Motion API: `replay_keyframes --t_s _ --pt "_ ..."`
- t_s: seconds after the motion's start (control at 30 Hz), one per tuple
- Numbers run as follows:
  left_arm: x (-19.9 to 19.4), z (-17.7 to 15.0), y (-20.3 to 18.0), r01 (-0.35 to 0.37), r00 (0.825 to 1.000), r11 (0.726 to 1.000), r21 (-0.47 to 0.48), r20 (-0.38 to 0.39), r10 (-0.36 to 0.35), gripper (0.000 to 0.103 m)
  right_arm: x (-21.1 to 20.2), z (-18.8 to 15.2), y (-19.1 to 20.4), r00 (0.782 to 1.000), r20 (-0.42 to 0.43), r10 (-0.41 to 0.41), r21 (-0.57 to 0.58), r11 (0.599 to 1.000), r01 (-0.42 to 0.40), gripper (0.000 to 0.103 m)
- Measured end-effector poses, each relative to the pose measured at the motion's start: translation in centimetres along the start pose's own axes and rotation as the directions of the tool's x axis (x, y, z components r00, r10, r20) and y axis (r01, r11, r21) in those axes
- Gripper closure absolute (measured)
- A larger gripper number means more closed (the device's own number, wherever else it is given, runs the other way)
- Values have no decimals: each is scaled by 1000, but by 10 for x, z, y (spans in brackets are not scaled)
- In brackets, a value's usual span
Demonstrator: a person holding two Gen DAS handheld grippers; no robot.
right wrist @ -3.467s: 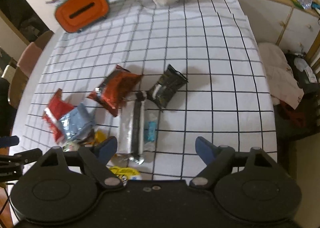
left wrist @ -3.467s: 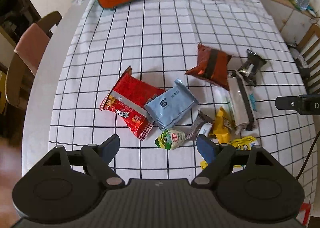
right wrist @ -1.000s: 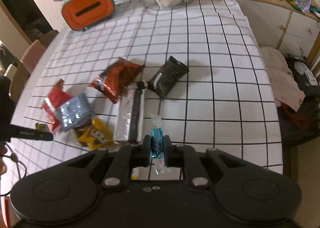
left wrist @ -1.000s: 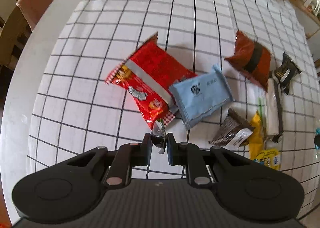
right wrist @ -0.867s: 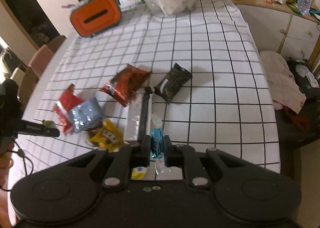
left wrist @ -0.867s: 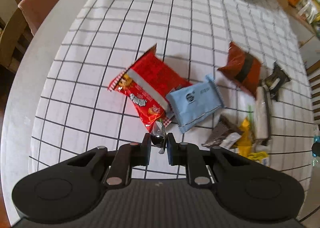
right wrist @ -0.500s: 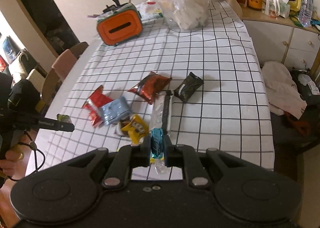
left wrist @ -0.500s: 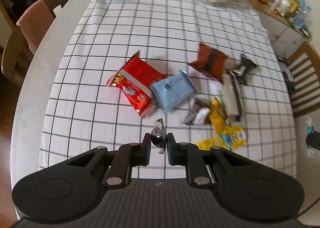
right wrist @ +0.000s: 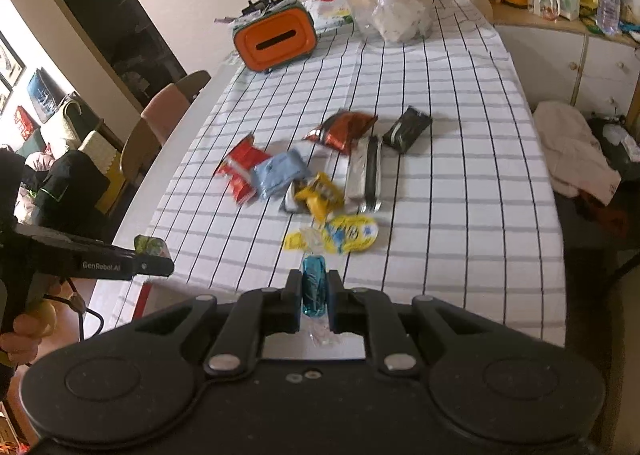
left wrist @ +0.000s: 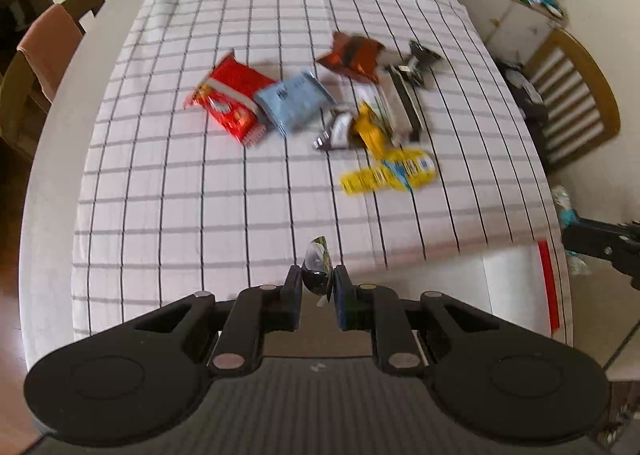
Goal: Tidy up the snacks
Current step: 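Carry both candies over the white box and open both tools to drop them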
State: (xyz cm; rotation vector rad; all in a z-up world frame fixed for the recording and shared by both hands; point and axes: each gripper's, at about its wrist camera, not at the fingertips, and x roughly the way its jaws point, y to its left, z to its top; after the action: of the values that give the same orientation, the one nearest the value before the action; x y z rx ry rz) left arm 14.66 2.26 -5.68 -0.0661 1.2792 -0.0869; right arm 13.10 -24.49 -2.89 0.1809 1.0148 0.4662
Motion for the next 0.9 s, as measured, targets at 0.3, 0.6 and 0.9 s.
replay_keyframes --t_s 0.3,0.6,0.9 --pt "6 -47 -18 22 998 998 63 -61 -18 87 11 -48 16 998 -55 8 29 1000 -7 92" --pt "21 -76 -35 17 993 993 115 -115 -4 87 37 -88 29 992 -124 3 45 999 2 92" --pt "35 -94 -49 -11 985 983 186 -169 43 87 54 -111 40 983 -182 8 51 999 1 92"
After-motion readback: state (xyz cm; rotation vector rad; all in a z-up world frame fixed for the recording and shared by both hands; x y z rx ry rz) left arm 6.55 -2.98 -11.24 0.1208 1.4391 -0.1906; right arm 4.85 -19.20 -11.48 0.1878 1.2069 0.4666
